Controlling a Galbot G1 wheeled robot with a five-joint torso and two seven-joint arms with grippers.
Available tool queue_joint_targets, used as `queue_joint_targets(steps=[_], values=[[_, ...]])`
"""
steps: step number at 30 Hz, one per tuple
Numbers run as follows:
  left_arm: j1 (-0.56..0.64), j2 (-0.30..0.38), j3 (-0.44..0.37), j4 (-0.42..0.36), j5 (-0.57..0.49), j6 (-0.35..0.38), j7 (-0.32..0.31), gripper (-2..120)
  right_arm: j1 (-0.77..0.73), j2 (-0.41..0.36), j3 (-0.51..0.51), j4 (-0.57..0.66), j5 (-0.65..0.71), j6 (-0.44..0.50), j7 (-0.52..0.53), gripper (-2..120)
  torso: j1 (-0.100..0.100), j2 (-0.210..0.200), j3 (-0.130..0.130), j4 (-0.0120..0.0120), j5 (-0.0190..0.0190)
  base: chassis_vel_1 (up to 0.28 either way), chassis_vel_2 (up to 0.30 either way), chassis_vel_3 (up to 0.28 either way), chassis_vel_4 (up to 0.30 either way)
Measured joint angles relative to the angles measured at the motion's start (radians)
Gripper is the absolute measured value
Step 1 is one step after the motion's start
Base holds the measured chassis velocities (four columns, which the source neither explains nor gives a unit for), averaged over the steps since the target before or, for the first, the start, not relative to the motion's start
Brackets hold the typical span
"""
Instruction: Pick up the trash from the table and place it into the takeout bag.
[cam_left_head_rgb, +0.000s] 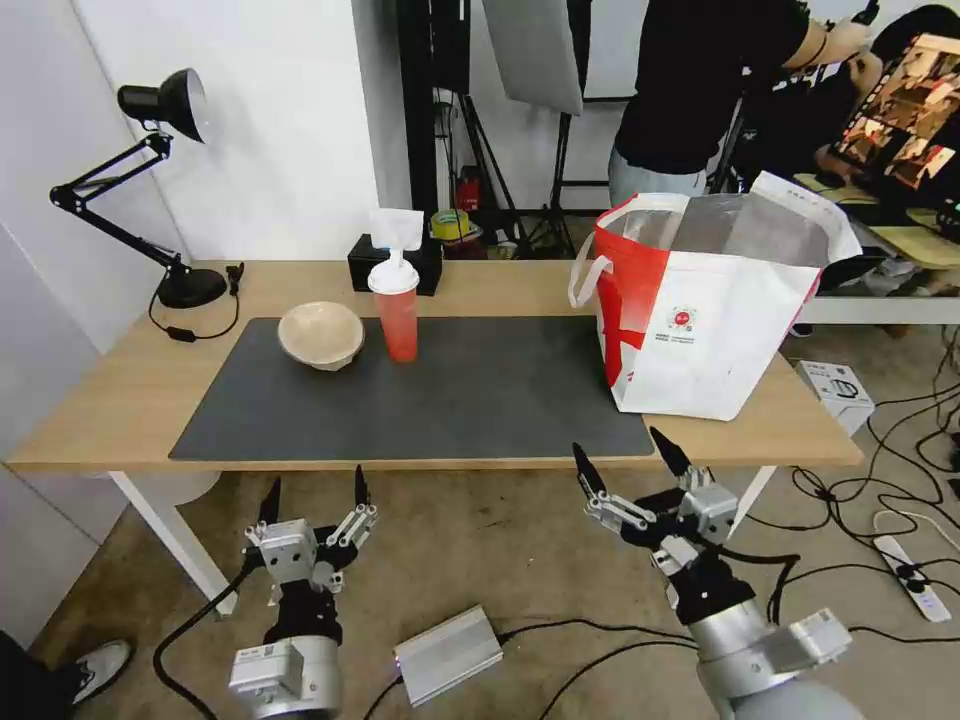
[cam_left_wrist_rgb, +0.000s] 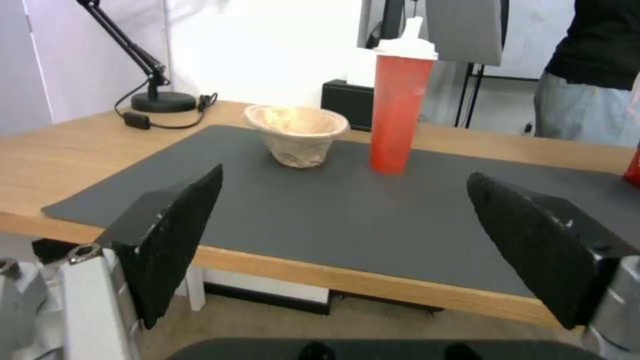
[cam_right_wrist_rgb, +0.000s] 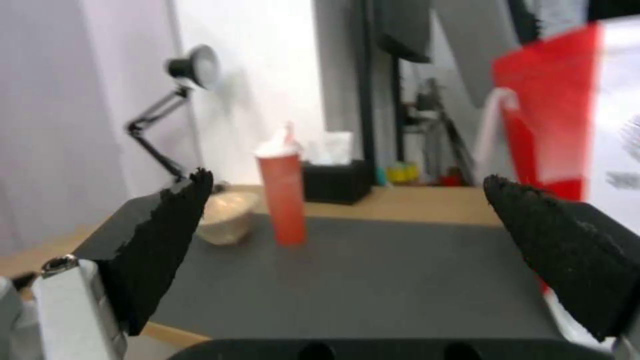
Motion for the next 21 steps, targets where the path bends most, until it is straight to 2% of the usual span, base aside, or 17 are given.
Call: queue_joint_targets(steps=[4,14,18,21], values=[[0.005,-0.002,-0.002,0.0,0.001,0.0,0.0,96,0.094,-0.063,-0.013,0.021,0.077,-0.021,-0.041,100,0.0,0.0,0.0,0.0,0.0,0.0,0.0,0.0,0.0],[0.005,-0.002,-0.005,0.0,0.001,0.0,0.001,96,0.26,-0.112,-0.077,0.026,0.205,-0.066,-0.048,100,0.0,0.0,0.0,-0.0001,0.0,0.0,0.0,0.0,0.0],[0.005,-0.006,-0.006,0.003,0.002,0.0,0.001,96,0.407,-0.119,-0.182,-0.004,0.269,-0.092,-0.061,100,0.0,0.0,0.0,-0.0001,0.0,0.0,0.0,0.0,0.0],[0.005,-0.008,-0.006,0.004,0.003,0.0,0.001,96,0.469,-0.116,-0.225,-0.019,0.294,-0.101,-0.064,100,0.0,0.0,0.0,0.0,0.0,0.0,0.0,0.0,0.0]])
